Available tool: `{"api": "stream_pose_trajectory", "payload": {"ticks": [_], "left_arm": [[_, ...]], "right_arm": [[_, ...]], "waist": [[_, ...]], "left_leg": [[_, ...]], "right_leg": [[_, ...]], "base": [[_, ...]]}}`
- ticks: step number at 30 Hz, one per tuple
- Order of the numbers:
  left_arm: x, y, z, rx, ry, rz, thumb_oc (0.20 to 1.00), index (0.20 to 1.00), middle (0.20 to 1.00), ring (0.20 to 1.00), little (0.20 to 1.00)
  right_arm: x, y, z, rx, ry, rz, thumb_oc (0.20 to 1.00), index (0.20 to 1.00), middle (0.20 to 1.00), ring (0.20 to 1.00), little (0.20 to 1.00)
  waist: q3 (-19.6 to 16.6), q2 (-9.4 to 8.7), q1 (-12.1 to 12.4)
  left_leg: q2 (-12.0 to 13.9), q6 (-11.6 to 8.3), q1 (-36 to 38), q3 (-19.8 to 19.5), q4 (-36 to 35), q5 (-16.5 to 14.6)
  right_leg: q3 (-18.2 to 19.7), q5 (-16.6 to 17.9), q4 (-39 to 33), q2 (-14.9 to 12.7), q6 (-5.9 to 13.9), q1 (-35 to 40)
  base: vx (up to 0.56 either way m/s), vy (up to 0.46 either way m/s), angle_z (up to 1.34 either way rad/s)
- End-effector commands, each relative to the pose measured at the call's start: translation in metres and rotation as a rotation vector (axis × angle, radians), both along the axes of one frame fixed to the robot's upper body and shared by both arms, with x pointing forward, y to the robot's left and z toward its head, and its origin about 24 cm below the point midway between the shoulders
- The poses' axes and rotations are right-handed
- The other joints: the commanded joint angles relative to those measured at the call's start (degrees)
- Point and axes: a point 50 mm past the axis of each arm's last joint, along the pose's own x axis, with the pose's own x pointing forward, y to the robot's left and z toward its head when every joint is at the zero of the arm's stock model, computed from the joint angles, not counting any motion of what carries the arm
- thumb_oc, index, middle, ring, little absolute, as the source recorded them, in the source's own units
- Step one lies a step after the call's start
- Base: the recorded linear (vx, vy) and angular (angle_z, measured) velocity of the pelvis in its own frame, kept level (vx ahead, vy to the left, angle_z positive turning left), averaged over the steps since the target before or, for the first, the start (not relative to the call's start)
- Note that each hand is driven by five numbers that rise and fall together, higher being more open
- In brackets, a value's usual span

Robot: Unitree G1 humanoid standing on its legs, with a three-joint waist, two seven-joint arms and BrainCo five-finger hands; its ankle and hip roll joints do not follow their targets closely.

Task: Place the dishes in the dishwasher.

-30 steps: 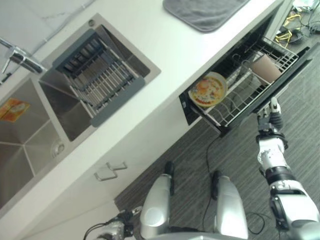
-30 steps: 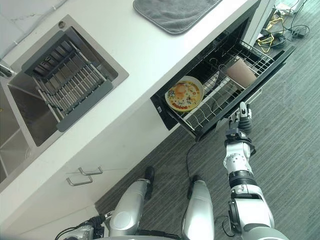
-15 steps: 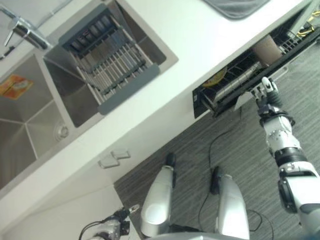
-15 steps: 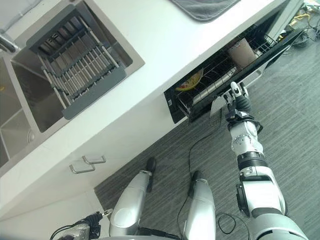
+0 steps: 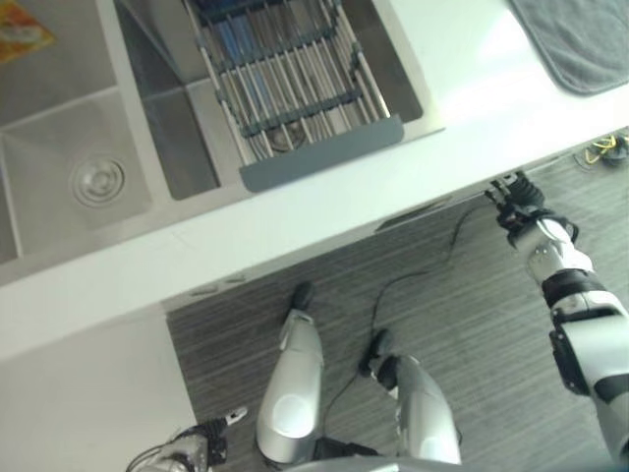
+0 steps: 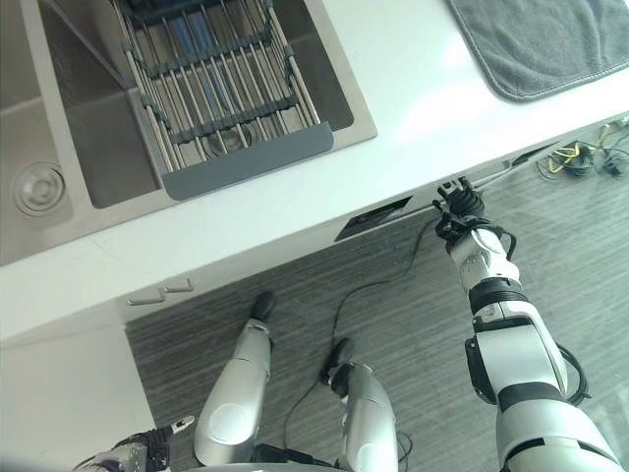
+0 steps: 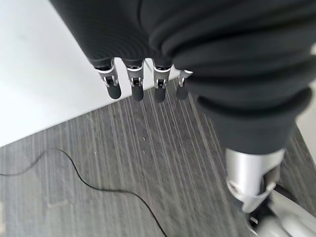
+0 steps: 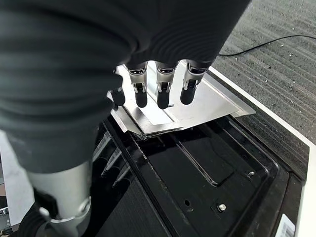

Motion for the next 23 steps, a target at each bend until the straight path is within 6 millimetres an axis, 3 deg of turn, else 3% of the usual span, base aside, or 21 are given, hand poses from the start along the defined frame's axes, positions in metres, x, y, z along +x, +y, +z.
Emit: {"api": "stream_pose_trajectory", "payload": {"ticks": [1, 4, 6, 9, 10, 13, 16, 19, 23], "left_arm": [[0.007, 0.009, 0.006, 0.028, -0.001, -0.106, 1.0, 1.0, 1.0, 1.0, 1.0], [0.009, 0.008, 0.007, 0.006, -0.024, -0.111, 1.0, 1.0, 1.0, 1.0, 1.0], [0.01, 0.002, 0.005, -0.011, -0.07, -0.098, 1.0, 1.0, 1.0, 1.0, 1.0], [0.001, -0.013, -0.003, -0.067, -0.069, -0.061, 1.0, 1.0, 1.0, 1.0, 1.0], [0.0, -0.014, -0.003, -0.072, -0.072, -0.057, 1.0, 1.0, 1.0, 1.0, 1.0], [-0.005, -0.025, -0.008, -0.124, -0.084, 0.014, 1.0, 1.0, 1.0, 1.0, 1.0], [-0.006, -0.038, -0.011, -0.178, -0.112, 0.038, 1.0, 1.0, 1.0, 1.0, 1.0], [-0.008, -0.046, -0.013, -0.219, -0.12, 0.045, 1.0, 1.0, 1.0, 1.0, 1.0], [-0.005, -0.041, -0.01, -0.144, -0.168, -0.007, 1.0, 1.0, 1.0, 1.0, 1.0]], "right_arm": [[0.026, 0.095, 0.152, -0.078, -0.539, 0.353, 1.0, 1.0, 1.0, 1.0, 1.0], [0.027, 0.096, 0.147, -0.09, -0.507, 0.354, 1.0, 1.0, 1.0, 1.0, 1.0], [0.029, 0.093, 0.105, -0.005, -0.404, 0.316, 1.0, 1.0, 1.0, 1.0, 1.0], [0.014, 0.102, 0.014, 0.01, -0.201, 0.345, 1.0, 1.0, 1.0, 1.0, 1.0], [0.012, 0.102, 0.007, 0.016, -0.181, 0.337, 1.0, 1.0, 1.0, 1.0, 1.0], [-0.02, 0.098, -0.07, 0.044, -0.023, 0.297, 1.0, 1.0, 1.0, 1.0, 1.0], [-0.07, 0.074, -0.144, 0.124, 0.177, 0.183, 1.0, 1.0, 1.0, 1.0, 1.0], [-0.117, 0.051, -0.19, 0.131, 0.37, 0.125, 1.0, 1.0, 1.0, 1.0, 1.0], [-0.172, 0.025, -0.226, 0.121, 0.553, -0.015, 1.0, 1.0, 1.0, 1.0, 1.0]], "waist": [[-1.3, 3.24, 5.2], [-1.4, 3.16, 5.2], [-2.2, 3.6, 4.4], [-4.4, 3.47, 1.9], [-4.5, 3.46, 1.7], [-6.8, 3.23, -1.3], [-9.2, 3.63, -4.5], [-11.2, 4.22, -6.5], [-13.8, 4.58, -9.3]], "left_leg": [[-4.2, 4.51, 3.0, 1.3, -4.0, -1.9], [-4.2, 4.45, 3.5, 1.1, -5.0, -1.5], [-3.4, 4.2, 5.1, 1.0, -7.7, 0.5], [-1.0, 2.87, 9.8, 3.4, -14.6, 2.7], [-0.8, 2.77, 10.1, 3.7, -15.1, 2.9], [1.3, 1.52, 12.1, 6.3, -19.6, 4.4], [2.4, 0.95, 14.2, 8.7, -21.1, 4.1], [2.5, 1.17, 16.3, 10.1, -21.4, 3.2], [3.2, 1.22, 19.6, 12.1, -21.9, 2.3]], "right_leg": [[-3.4, -4.3, 2.4, 2.3, -0.22, 4.8], [-3.3, -4.0, 1.2, 2.6, -0.1, 5.4], [-3.3, -1.3, -2.9, 3.2, 0.01, 7.2], [-2.2, 1.6, -11.3, 3.7, 1.19, 11.6], [-2.1, 1.8, -11.8, 3.7, 1.3, 11.9], [-1.2, 3.7, -17.0, 3.8, 2.13, 14.0], [0.3, 5.3, -20.3, 2.9, 2.83, 15.7], [1.8, 6.2, -21.8, 2.1, 3.47, 16.7], [3.3, 7.2, -23.7, 1.4, 4.3, 18.9]], "base": [[0.0, -0.01, 0.04], [-0.04, 0.022, 0.13], [-0.09, 0.086, 0.05], [0.04, 0.052, 0.03], [0.02, 0.042, -0.16], [0.0, 0.021, -0.18], [-0.01, 0.039, -0.19], [0.02, 0.057, -0.35], [0.05, -0.03, -0.27]]}}
